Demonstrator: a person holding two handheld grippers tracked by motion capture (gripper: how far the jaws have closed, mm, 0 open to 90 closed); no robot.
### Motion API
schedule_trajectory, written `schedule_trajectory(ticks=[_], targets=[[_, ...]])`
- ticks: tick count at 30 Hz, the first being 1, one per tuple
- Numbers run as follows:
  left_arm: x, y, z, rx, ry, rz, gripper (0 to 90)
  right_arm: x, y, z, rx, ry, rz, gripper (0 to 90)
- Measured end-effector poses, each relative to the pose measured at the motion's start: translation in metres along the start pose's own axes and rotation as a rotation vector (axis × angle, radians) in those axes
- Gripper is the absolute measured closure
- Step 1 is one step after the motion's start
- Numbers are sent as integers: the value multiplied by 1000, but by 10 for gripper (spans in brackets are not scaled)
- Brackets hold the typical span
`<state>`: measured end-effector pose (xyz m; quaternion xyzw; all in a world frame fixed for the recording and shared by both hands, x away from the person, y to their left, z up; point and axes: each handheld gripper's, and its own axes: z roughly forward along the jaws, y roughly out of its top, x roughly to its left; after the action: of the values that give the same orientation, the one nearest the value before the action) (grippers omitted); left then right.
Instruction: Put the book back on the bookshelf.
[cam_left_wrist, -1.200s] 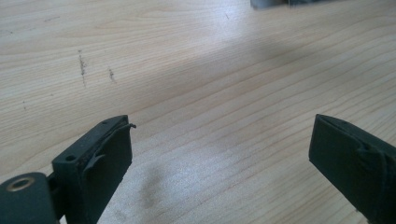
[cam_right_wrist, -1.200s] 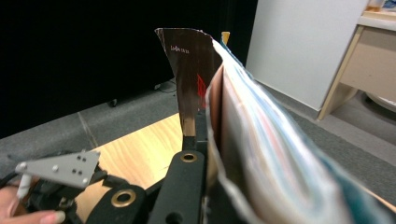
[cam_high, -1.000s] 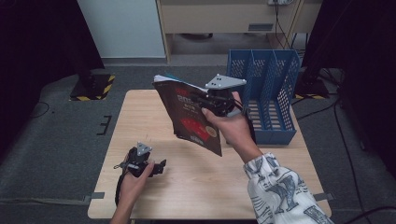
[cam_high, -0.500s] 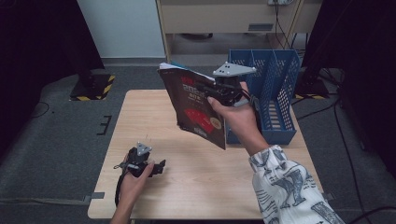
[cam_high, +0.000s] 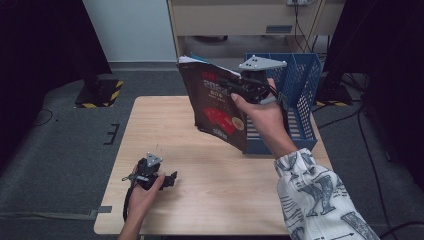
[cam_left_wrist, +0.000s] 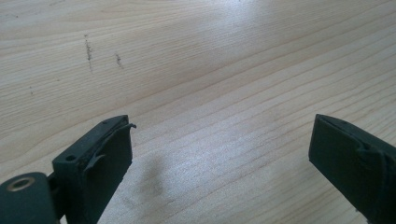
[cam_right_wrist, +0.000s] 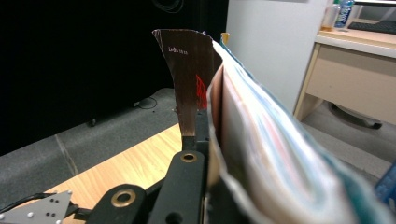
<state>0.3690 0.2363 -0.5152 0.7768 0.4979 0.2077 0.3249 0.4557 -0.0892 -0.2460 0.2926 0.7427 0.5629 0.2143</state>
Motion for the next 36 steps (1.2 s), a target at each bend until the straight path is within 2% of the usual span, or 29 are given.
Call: schedule_trajectory(ticks=[12, 24, 32, 36], targets=[[0, 0, 0, 2, 1, 0, 57, -20, -4, -1, -4, -44, 21, 871], [0, -1, 1, 7, 11, 2, 57, -31, -6, -5, -2, -77, 31, 872], [1, -2, 2, 9, 20, -1, 57, -41, -6, -17, -15, -99, 42, 872], [0, -3, 4, 25, 22, 7, 57, -47, -6, -23, -16, -117, 49, 871]])
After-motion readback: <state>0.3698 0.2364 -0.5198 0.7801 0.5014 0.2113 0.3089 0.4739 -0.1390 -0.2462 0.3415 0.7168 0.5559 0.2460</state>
